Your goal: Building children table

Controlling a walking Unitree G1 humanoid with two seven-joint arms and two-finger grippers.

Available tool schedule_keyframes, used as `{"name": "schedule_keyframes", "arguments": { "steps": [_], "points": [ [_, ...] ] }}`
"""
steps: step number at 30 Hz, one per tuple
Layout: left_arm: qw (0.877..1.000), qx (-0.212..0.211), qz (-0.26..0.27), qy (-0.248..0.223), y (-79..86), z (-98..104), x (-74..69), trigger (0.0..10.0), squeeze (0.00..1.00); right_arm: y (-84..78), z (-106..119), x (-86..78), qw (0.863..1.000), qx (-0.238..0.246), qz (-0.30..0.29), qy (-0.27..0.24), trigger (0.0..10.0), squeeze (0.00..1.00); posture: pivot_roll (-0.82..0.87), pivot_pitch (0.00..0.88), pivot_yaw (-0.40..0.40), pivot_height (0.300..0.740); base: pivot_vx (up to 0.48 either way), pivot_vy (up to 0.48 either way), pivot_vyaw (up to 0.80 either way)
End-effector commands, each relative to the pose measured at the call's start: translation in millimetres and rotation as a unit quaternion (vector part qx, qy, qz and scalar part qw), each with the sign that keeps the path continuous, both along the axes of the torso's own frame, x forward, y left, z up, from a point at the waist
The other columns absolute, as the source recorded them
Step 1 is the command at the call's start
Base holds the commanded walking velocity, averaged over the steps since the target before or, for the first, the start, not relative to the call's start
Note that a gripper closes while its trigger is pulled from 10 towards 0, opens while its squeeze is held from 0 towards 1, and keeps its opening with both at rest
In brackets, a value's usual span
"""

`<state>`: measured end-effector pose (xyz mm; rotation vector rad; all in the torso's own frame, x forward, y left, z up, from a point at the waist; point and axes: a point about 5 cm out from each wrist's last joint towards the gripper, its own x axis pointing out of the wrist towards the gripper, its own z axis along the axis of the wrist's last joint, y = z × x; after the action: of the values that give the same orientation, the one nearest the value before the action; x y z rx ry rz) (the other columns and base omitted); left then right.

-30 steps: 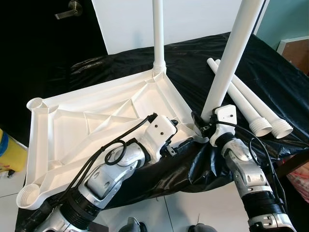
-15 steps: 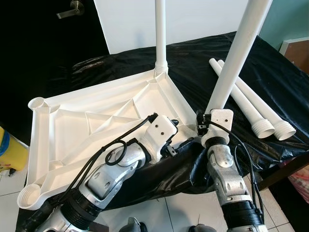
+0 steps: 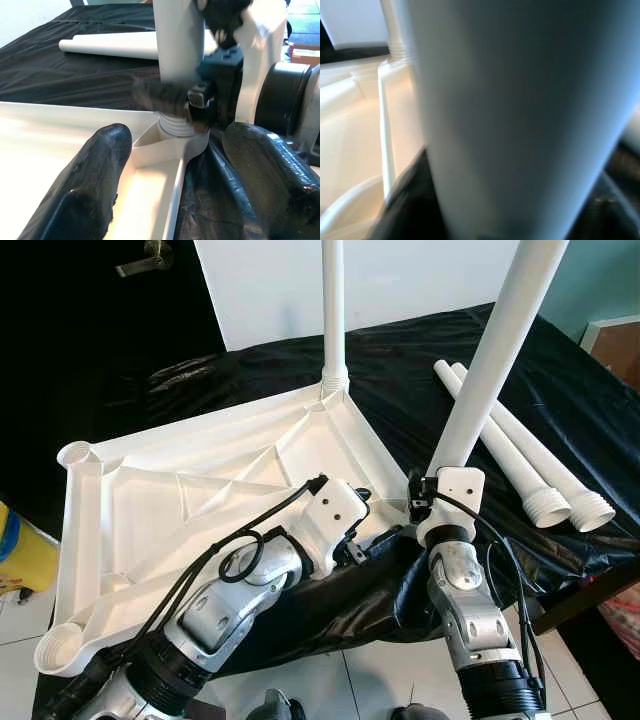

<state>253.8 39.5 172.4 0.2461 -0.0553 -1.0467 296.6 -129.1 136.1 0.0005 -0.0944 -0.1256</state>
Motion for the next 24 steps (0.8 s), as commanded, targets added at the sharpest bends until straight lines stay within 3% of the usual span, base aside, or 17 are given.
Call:
{"name": "schedule_keyframes", "arguments": {
  "steps": [1, 7, 11, 12, 13, 14, 15, 20, 23, 24],
  "points": [
    [0.997, 0.017, -0.077, 0.015, -3.0, -5, -6.8, 10.0, 0.00, -11.8, -13, -2.1, 0.999, 0.002, -0.018, 0.031, 10.0, 1.00, -0.09, 0.083, 0.062, 0.740, 0.000, 0.000, 0.00],
    [0.997, 0.017, -0.074, 0.014, -2.2, -4, -7.0, 10.0, 0.00, -22.7, -3, -0.4, 1.000, -0.003, 0.017, 0.004, 10.0, 1.00, -0.09, 0.084, 0.060, 0.740, 0.000, 0.000, 0.00],
    [0.997, 0.016, -0.073, 0.014, -1.5, -4, -6.7, 10.0, 0.00, -26.9, 3, 0.2, 0.997, 0.000, 0.083, -0.009, 10.0, 1.00, -0.09, 0.088, 0.064, 0.740, 0.000, 0.000, 0.00],
    [0.997, 0.017, -0.073, 0.014, -1.4, -4, -6.6, 10.0, 0.00, -28.0, 3, 0.6, 0.994, -0.002, 0.107, -0.008, 10.0, 0.95, -0.10, 0.091, 0.066, 0.740, 0.000, 0.000, 0.00],
    [0.997, 0.016, -0.073, 0.014, -1.4, -4, -6.5, 10.0, 0.00, -28.9, 4, 0.9, 0.992, -0.009, 0.129, -0.008, 10.0, 0.07, -0.10, 0.091, 0.066, 0.740, 0.000, 0.000, 0.00],
    [0.997, 0.016, -0.073, 0.014, -1.4, -4, -6.5, 10.0, 0.00, -28.9, 4, 0.9, 0.992, -0.009, 0.129, -0.008, 10.0, 0.07, -0.10, 0.091, 0.066, 0.740, 0.000, 0.000, 0.00],
    [0.997, 0.016, -0.074, 0.014, -1.5, -4, -6.3, 10.0, 0.00, -30.0, 4, 1.7, 0.989, -0.017, 0.147, -0.007, 10.0, 0.00, -0.10, 0.092, 0.068, 0.740, 0.000, 0.000, 0.00],
    [0.997, 0.016, -0.074, 0.013, -2.2, -4, -5.9, 10.0, 0.00, -31.6, 5, 5.0, 0.980, -0.033, 0.196, -0.004, 10.0, 0.00, -0.10, 0.092, 0.068, 0.740, 0.000, 0.000, 0.00],
    [0.997, 0.015, -0.075, 0.013, -2.6, -4, -5.5, 10.0, 0.00, -29.5, 9, 13.2, 0.958, -0.067, 0.279, -0.001, 10.0, 0.00, -0.10, 0.091, 0.073, 0.740, 0.000, 0.000, 0.00],
    [0.997, 0.015, -0.075, 0.013, -2.6, -4, -5.5, 10.0, 0.00, -29.5, 9, 13.2, 0.958, -0.067, 0.279, -0.001, 10.0, 0.00, -0.10, 0.091, 0.073, 0.740, 0.000, 0.000, 0.00]
  ]
}}
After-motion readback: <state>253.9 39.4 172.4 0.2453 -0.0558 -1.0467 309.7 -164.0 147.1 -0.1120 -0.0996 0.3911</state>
